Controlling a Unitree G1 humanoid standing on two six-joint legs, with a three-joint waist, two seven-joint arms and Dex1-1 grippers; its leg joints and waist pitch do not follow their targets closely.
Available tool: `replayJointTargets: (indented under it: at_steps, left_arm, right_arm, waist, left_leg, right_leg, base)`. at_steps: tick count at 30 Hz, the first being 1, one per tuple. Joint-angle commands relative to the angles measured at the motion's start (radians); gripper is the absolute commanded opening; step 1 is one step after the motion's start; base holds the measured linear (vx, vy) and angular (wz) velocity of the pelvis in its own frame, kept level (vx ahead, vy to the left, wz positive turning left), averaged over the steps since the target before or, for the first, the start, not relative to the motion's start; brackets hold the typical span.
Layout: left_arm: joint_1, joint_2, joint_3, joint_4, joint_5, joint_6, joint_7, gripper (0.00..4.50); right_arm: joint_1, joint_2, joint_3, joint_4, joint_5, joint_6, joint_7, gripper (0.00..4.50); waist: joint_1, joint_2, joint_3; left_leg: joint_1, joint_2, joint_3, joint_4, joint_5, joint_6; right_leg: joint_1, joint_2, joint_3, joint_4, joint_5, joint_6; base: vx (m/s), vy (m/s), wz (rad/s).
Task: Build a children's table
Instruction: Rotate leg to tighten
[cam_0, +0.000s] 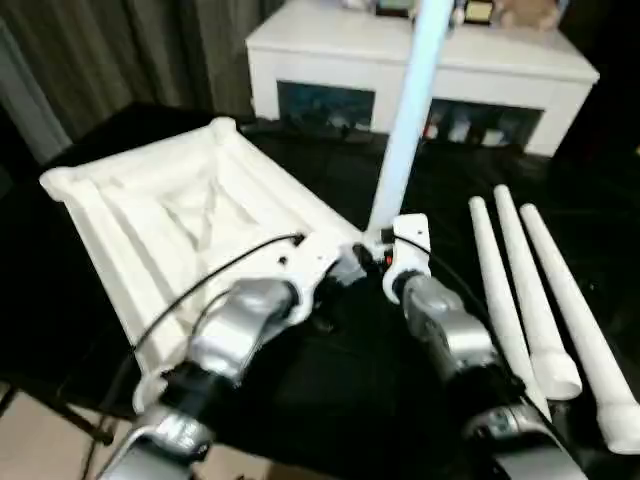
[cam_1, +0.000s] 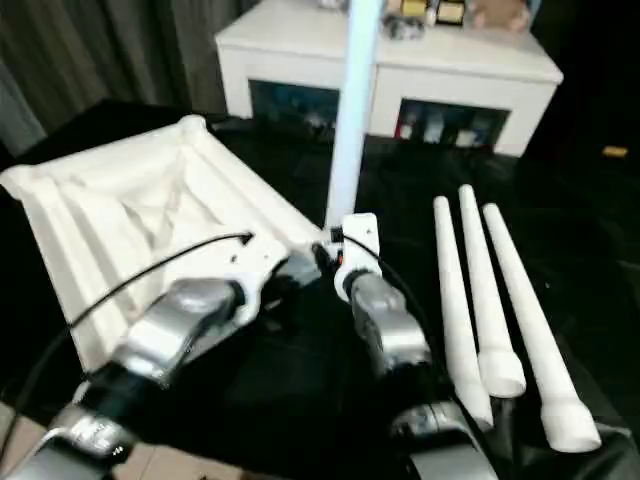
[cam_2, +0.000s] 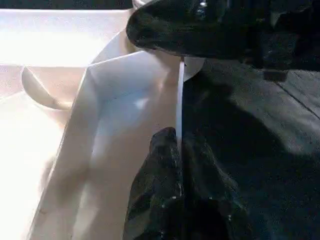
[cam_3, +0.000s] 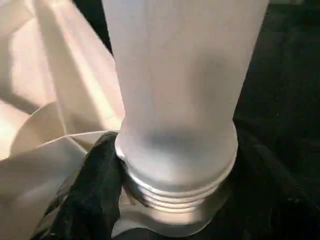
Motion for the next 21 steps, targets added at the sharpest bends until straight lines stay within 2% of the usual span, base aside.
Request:
replayJointTargets:
  at_steps: [1, 2, 3, 4, 5, 6, 10, 11, 12, 13, 14, 15, 16, 17, 18, 19, 21]
  left_arm:
    - [-0.011, -0.033, 0.008, 0.026, 0.006, -0.040, 0.051, 0.00]
    - [-0.007, -0.026, 0.003, 0.017, 0.009, -0.039, 0.042, 0.00]
    - [-0.008, -0.025, 0.001, 0.019, 0.012, -0.039, 0.040, 0.00]
    - [-0.007, -0.024, 0.001, 0.019, 0.012, -0.039, 0.040, 0.00]
    - [-0.003, -0.015, -0.001, 0.011, 0.015, -0.036, 0.032, 0.00]
    - [0.005, 0.008, -0.010, 0.001, 0.018, -0.040, 0.014, 0.00]
    - [0.028, 0.062, -0.034, -0.034, 0.027, -0.048, -0.039, 0.00]
    - [0.043, 0.093, -0.045, -0.061, 0.023, -0.043, -0.083, 0.00]
    - [0.050, 0.108, -0.049, -0.075, 0.021, -0.039, -0.104, 0.00]
    - [0.060, 0.127, -0.055, -0.093, 0.019, -0.033, -0.130, 0.00]
    - [0.080, 0.175, -0.074, -0.135, 0.003, -0.030, -0.207, 0.00]
    - [0.093, 0.208, -0.090, -0.157, -0.003, -0.055, -0.260, 0.00]
    - [0.094, 0.211, -0.091, -0.158, -0.003, -0.057, -0.264, 0.00]
    - [0.108, 0.248, -0.106, -0.184, -0.015, -0.072, -0.323, 0.00]
    - [0.113, 0.265, -0.113, -0.198, -0.026, -0.073, -0.348, 0.00]
    - [0.125, 0.297, -0.124, -0.225, -0.043, -0.109, -0.402, 0.00]
    - [0.140, 0.334, -0.135, -0.265, -0.068, -0.132, -0.468, 0.00]
  right_arm:
    - [0.025, 0.052, 0.032, 0.039, 0.013, 0.006, 0.047, 2.70]
    - [0.033, 0.054, 0.023, 0.018, 0.031, 0.000, 0.071, 2.70]
    - [0.033, 0.059, 0.010, 0.014, 0.041, -0.009, 0.080, 3.05]
    - [0.034, 0.059, 0.010, 0.013, 0.041, -0.010, 0.080, 3.05]
    - [0.039, 0.052, 0.008, -0.003, 0.037, -0.021, 0.086, 3.39]
    - [0.044, 0.036, 0.007, -0.017, 0.028, -0.048, 0.098, 3.42]
    - [0.070, -0.013, 0.017, -0.097, 0.027, -0.037, 0.141, 3.73]
    - [0.089, -0.058, 0.035, -0.145, 0.033, 0.001, 0.206, 3.87]
    - [0.098, -0.080, 0.044, -0.168, 0.037, 0.021, 0.240, 3.87]
    - [0.112, -0.112, 0.061, -0.200, 0.033, 0.038, 0.284, 3.87]
    - [0.149, -0.190, 0.095, -0.285, 0.050, 0.062, 0.408, 3.87]
    - [0.176, -0.244, 0.119, -0.341, 0.059, 0.064, 0.492, 3.87]
    - [0.178, -0.248, 0.121, -0.345, 0.060, 0.063, 0.499, 3.87]
    - [0.208, -0.309, 0.150, -0.408, 0.073, 0.056, 0.597, 3.87]
    - [0.223, -0.334, 0.160, -0.436, 0.079, 0.051, 0.643, 3.87]
    - [0.242, -0.369, 0.169, -0.473, 0.092, 0.050, 0.705, 3.87]
    - [0.257, -0.400, 0.173, -0.508, 0.111, 0.055, 0.757, 3.87]
  waist:
    - [0.002, -0.007, -0.051]
    - [0.002, -0.009, -0.050]
    - [0.006, -0.007, -0.053]
    - [0.006, -0.007, -0.052]
    - [0.008, -0.006, -0.053]
    - [0.010, -0.005, -0.053]
    - [0.012, -0.003, -0.055]
    - [0.011, -0.004, -0.053]
    - [0.014, -0.004, -0.052]
    - [0.012, -0.002, -0.051]
    - [0.014, -0.002, -0.052]
    - [0.019, -0.002, -0.056]
    - [0.020, 0.002, -0.055]
    - [0.019, 0.006, -0.055]
    - [0.020, 0.003, -0.057]
    - [0.019, 0.007, -0.057]
    - [0.020, 0.006, -0.058]
  left_leg:
    - [-0.003, 0.045, -0.022, -0.086, -0.210, 0.003]
    - [-0.004, 0.045, -0.021, -0.086, -0.210, 0.007]
    - [-0.005, 0.046, -0.021, -0.085, -0.192, 0.015]
    - [-0.006, 0.046, -0.021, -0.085, -0.188, 0.017]
    - [-0.006, 0.046, -0.021, -0.085, -0.184, 0.018]
    - [-0.006, 0.047, -0.021, -0.086, -0.181, 0.019]
    - [-0.007, 0.048, -0.021, -0.086, -0.158, 0.029]
    - [-0.007, 0.047, -0.019, -0.087, -0.162, 0.030]
    - [-0.009, 0.048, -0.021, -0.087, -0.166, 0.032]
    - [-0.008, 0.050, -0.021, -0.088, -0.169, 0.035]
    - [-0.008, 0.050, -0.021, -0.087, -0.168, 0.035]
    - [-0.007, 0.052, -0.021, -0.083, -0.148, 0.045]
    - [-0.009, 0.054, -0.021, -0.084, -0.131, 0.053]
    - [-0.008, 0.055, -0.021, -0.083, -0.125, 0.054]
    - [-0.009, 0.055, -0.020, -0.079, -0.101, 0.070]
    - [-0.008, 0.054, -0.019, -0.079, -0.095, 0.075]
    - [-0.007, 0.056, -0.019, -0.078, -0.094, 0.091]
  right_leg:
    - [0.035, -0.079, 0.044, -0.087, -0.306, -0.140]
    - [0.036, -0.079, 0.043, -0.087, -0.310, -0.138]
    - [0.038, -0.081, 0.044, -0.084, -0.296, -0.139]
    - [0.038, -0.080, 0.044, -0.084, -0.293, -0.140]
    - [0.038, -0.081, 0.044, -0.083, -0.289, -0.141]
    - [0.038, -0.081, 0.044, -0.084, -0.285, -0.142]
    - [0.040, -0.078, 0.044, -0.079, -0.234, -0.153]
    - [0.040, -0.078, 0.043, -0.081, -0.240, -0.154]
    - [0.046, -0.078, 0.043, -0.081, -0.255, -0.146]
    - [0.044, -0.077, 0.043, -0.083, -0.269, -0.142]
    - [0.042, -0.078, 0.044, -0.083, -0.270, -0.142]
    - [0.045, -0.079, 0.045, -0.077, -0.231, -0.147]
    - [0.045, -0.076, 0.045, -0.074, -0.185, -0.159]
    - [0.043, -0.076, 0.045, -0.070, -0.164, -0.170]
    - [0.046, -0.074, 0.045, -0.062, -0.082, -0.193]
    - [0.045, -0.073, 0.045, -0.060, -0.065, -0.204]
    - [0.048, -0.077, 0.045, -0.059, -0.042, -0.230]
  base:
    - [0.000, 0.000, 0.00]
    - [0.000, 0.000, 0.00]
    - [0.000, 0.000, 0.00]
    - [0.000, 0.000, 0.00]
    - [0.000, 0.000, 0.00]
    - [0.000, 0.000, 0.00]
    - [0.000, 0.000, 0.00]
    - [0.000, 0.000, 0.00]
    - [0.000, 0.000, 0.00]
    - [0.000, 0.000, 0.00]
    - [0.000, 0.000, 0.00]
    - [0.000, 0.000, 0.00]
    - [0.000, 0.000, 0.00]
    - [0.000, 0.000, 0.00]
    - [0.000, 0.000, 0.00]
    - [0.000, 0.000, 0.00]
    - [0.000, 0.000, 0.00]
